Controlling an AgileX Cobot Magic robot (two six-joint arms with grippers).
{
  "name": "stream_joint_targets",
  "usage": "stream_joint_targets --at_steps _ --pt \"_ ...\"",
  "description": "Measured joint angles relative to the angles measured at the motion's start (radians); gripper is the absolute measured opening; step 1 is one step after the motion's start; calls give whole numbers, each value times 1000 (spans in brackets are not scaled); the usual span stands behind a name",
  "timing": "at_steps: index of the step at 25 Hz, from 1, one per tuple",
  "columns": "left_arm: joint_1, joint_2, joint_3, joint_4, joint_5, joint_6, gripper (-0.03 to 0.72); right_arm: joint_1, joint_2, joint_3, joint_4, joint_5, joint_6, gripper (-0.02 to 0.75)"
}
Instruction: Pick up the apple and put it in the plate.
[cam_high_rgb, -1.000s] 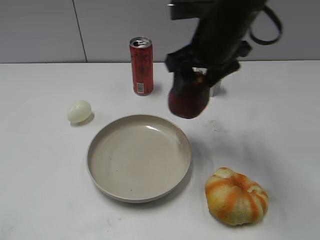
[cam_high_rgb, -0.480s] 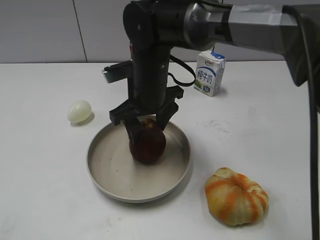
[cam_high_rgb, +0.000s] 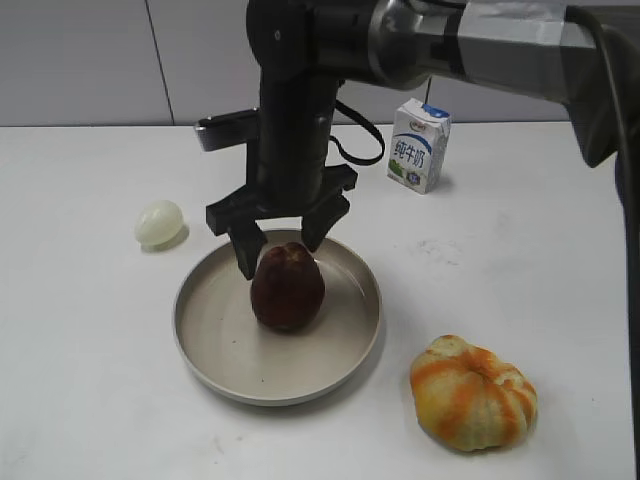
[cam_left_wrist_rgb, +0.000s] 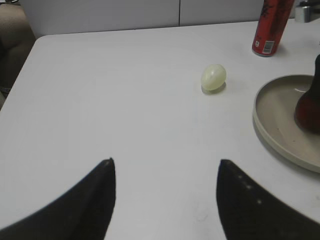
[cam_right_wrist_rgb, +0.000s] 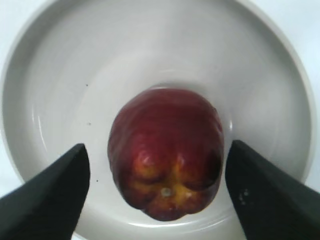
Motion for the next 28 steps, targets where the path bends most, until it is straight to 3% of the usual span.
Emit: stream_joint_targets --at_steps 7,18,23,28 --pt "0 0 0 0 0 0 487 -105 -108 -55 -28 2 -20 666" --pt "0 0 0 0 0 0 487 -491 -323 1 -71 1 -19 592" --pt "0 0 0 0 0 0 487 -524 -450 135 -159 1 -19 585" --pt "0 0 0 0 0 0 487 -524 -645 369 -204 1 -19 583"
